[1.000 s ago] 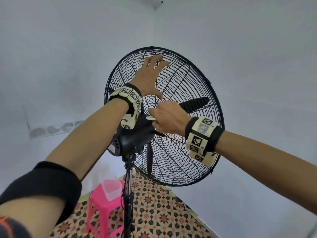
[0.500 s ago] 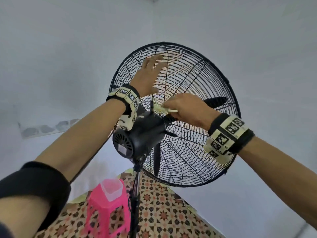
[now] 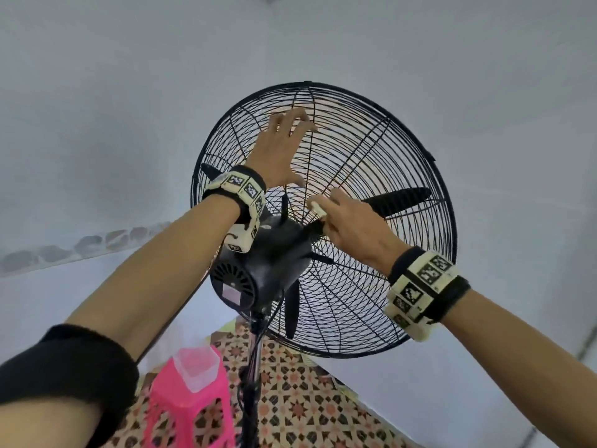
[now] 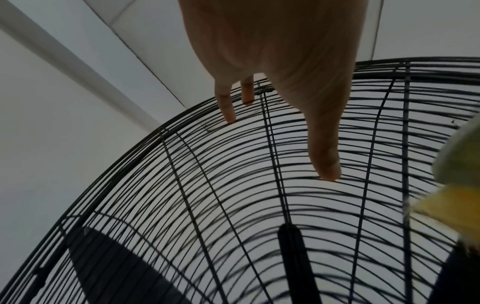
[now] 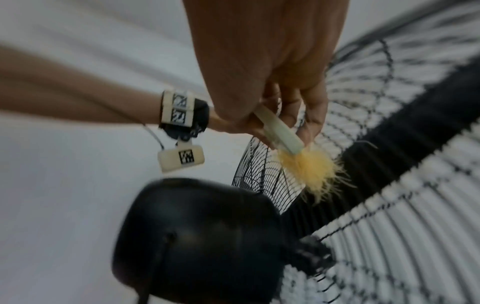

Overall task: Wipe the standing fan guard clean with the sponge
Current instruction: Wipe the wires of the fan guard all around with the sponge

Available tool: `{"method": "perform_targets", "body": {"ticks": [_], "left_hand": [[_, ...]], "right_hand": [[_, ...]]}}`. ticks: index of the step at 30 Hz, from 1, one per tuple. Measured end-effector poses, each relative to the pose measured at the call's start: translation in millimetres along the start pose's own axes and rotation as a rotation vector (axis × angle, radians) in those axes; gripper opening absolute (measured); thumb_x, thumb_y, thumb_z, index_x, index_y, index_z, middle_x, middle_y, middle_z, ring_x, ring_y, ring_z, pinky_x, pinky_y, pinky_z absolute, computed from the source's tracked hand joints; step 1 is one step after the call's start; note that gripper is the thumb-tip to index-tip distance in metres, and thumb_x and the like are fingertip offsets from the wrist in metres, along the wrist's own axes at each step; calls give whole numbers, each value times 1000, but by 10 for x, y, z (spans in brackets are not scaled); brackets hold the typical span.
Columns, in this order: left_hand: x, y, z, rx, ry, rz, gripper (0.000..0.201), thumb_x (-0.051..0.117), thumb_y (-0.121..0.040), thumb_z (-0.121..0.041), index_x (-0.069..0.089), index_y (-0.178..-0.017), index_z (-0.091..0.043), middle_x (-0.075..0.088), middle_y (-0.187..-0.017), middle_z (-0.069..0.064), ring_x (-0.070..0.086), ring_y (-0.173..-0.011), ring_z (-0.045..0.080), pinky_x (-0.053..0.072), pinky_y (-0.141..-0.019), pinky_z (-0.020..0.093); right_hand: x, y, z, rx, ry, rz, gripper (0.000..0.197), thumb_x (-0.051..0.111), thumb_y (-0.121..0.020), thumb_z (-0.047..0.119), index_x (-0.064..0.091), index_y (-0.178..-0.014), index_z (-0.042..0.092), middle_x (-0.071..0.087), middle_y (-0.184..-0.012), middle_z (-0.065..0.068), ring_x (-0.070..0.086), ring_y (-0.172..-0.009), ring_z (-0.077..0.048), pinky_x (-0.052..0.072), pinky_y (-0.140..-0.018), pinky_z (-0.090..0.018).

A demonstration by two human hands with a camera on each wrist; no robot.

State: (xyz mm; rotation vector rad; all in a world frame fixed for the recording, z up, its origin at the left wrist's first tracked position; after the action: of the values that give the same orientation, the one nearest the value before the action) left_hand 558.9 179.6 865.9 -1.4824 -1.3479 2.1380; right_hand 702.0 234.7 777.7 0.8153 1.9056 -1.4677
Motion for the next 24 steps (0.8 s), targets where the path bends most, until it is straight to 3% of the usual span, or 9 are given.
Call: {"method": "perform_targets", "body": {"ticks": [2, 4, 8, 10, 12, 14, 17, 21, 24], "left_hand": [[-20, 1, -17, 0, 9, 1, 109, 101, -55, -43, 42, -145, -23, 28, -156, 5, 29, -139, 36, 55, -94, 53], [-36, 8, -10, -6, 36, -10, 109, 101, -54, -40, 43, -144, -21, 29, -155, 6, 28, -138, 35, 56, -94, 50], [-41, 29, 25, 9, 65, -18, 108, 101, -54, -41, 44, -144, -21, 29, -155, 5, 28, -137, 33, 57, -89, 43], [-49, 24, 36, 24, 85, -18, 107, 101, -54, -41, 45, -143, -22, 30, -154, 5, 28, -137, 33, 54, -96, 45], [-54, 32, 64, 28, 101, -18, 107, 101, -54, -40, 45, -143, -23, 30, -154, 4, 29, -137, 32, 52, -97, 44], [-54, 38, 69, 50, 109, -24, 107, 101, -53, -42, 45, -142, -24, 30, -153, 4, 30, -134, 32, 52, -96, 48], [-59, 41, 92, 77, 115, -54, 106, 101, -51, -45, 46, -139, -24, 32, -151, 5, 31, -133, 33, 52, -97, 53], [-71, 45, 69, 90, 85, -51, 107, 99, -52, -48, 45, -141, -23, 33, -152, 7, 31, -136, 37, 47, -103, 52], [-79, 44, 43, 73, 71, -35, 106, 99, -55, -46, 44, -143, -23, 31, -153, 6, 30, -137, 35, 50, -95, 45]], "right_hand": [[-118, 79, -181, 190, -249, -171, 14, 61, -94, 11, 54, -104, 19, 63, -78, 5, 54, -55, -6, 52, -58, -25], [-90, 195, -258, 358, -485, -242, 15, 66, -91, 15, 51, -91, 15, 66, -72, 5, 62, -54, -3, 53, -53, -20], [145, 324, -177, 564, -944, -168, 26, 73, -90, 20, 50, -89, 8, 73, -95, -13, 76, -77, -21, 63, -60, -47], [-38, 284, -149, 489, -842, -373, 27, 70, -92, 20, 47, -85, 9, 70, -87, -15, 74, -73, -23, 59, -52, -47], [-149, 207, 16, 374, -552, -513, 30, 64, -97, 30, 44, -87, 10, 64, -72, -8, 64, -59, -22, 51, -45, -39], [62, 68, 206, 320, -346, -421, 26, 60, -100, 33, 42, -93, 14, 63, -70, -3, 60, -53, -21, 49, -45, -35], [517, -19, 291, 318, -283, -250, 23, 59, -97, 19, 38, -107, 19, 66, -73, -6, 60, -55, -25, 52, -48, -39], [503, 128, 221, 426, -90, -330, 12, 56, -97, 15, 50, -106, 10, 63, -64, -7, 52, -44, -21, 46, -38, -32], [410, 149, 277, 398, -171, -432, 9, 53, -97, 19, 50, -98, 10, 57, -60, -2, 51, -41, -19, 46, -34, -35]]}}
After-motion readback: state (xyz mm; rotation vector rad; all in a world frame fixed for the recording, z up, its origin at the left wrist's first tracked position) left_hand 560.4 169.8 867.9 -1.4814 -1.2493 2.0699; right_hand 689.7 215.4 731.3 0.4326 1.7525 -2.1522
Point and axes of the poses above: each hand's wrist, its own y-axis away from the middle knuckle, its own x-axis out of the palm, z = x × y, the point moved 9 cm from there along -y, towards the middle knuckle
